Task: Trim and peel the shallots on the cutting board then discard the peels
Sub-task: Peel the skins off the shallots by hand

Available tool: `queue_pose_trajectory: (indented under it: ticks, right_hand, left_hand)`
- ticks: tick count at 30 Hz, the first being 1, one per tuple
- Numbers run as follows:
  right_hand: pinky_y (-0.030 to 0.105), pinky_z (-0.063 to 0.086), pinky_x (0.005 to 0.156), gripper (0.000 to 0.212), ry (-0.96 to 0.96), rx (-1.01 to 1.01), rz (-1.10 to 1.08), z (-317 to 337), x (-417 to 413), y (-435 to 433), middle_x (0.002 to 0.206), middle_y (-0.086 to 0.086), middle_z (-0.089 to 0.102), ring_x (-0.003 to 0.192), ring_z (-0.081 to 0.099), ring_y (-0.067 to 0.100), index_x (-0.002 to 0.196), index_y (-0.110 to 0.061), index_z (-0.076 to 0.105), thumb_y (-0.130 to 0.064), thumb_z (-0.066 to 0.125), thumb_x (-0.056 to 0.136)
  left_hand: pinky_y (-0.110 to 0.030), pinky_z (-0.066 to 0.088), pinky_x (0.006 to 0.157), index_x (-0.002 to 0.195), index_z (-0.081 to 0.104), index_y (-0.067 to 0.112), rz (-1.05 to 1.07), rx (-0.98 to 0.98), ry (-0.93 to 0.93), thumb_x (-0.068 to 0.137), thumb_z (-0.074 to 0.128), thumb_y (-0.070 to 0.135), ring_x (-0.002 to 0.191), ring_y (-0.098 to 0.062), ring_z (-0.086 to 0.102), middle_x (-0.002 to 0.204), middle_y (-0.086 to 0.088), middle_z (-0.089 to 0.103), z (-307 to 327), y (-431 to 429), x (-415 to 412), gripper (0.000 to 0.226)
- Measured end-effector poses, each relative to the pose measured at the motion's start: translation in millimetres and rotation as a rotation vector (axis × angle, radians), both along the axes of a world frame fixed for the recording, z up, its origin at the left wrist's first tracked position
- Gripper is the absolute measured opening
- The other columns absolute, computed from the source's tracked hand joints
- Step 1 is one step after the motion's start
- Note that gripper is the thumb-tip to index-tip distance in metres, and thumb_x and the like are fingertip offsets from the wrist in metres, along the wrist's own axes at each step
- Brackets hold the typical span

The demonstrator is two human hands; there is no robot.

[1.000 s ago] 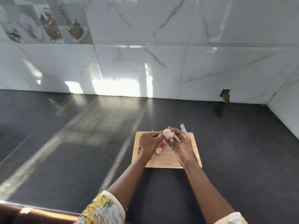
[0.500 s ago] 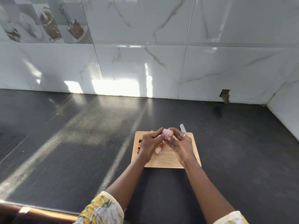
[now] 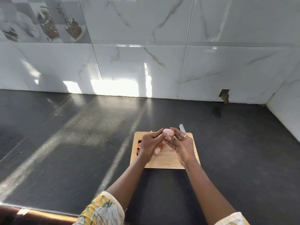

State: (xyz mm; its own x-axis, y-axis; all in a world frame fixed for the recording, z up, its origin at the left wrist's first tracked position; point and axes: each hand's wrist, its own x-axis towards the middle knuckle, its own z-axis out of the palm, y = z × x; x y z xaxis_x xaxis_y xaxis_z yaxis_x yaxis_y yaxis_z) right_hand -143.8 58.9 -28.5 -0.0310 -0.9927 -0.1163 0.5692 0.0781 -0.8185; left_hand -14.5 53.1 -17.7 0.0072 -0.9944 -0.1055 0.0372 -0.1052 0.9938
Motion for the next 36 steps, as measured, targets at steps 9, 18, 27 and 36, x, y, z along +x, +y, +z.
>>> queue_pose_trajectory:
  ticks: [9,18,27,36]
  right_hand:
    - [0.030,0.059,0.074,0.032,-0.009,-0.005,-0.003,-1,-1,-1,0.099,0.008,0.071,0.086,0.069,0.019,0.104,-0.001,0.064,0.013,0.064,0.075]
    - [0.029,0.059,0.075,0.033,0.015,0.006,-0.026,-5,3,-2,0.101,0.008,0.069,0.088,0.068,0.019,0.102,-0.004,0.064,0.015,0.064,0.076]
    - [0.027,0.058,0.074,0.030,0.097,-0.031,-0.033,-7,4,-2,0.101,0.006,0.071,0.094,0.066,0.020,0.097,-0.009,0.068,0.011,0.067,0.075]
    - [0.027,0.056,0.073,0.029,0.129,-0.047,-0.021,-8,4,1,0.102,0.007,0.071,0.096,0.066,0.022,0.099,-0.007,0.068,0.008,0.068,0.074]
  left_hand:
    - [-0.027,0.046,0.080,0.118,0.062,0.012,-0.003,-0.018,-0.041,0.086,0.063,0.015,0.079,-0.008,0.053,0.089,0.000,0.067,-1,0,-3,0.032]
    - [-0.009,0.034,0.057,0.118,0.062,0.014,0.033,-0.146,-0.377,0.088,0.057,0.015,0.069,-0.008,0.044,0.070,-0.002,0.053,3,1,-7,0.031]
    - [-0.004,0.034,0.061,0.122,0.060,0.015,0.046,-0.156,-0.479,0.084,0.057,0.012,0.074,-0.009,0.053,0.071,-0.001,0.062,9,3,-10,0.038]
    - [-0.016,0.034,0.070,0.124,0.058,0.012,0.020,-0.151,-0.514,0.083,0.057,0.010,0.078,-0.008,0.053,0.092,-0.014,0.072,12,4,-8,0.041]
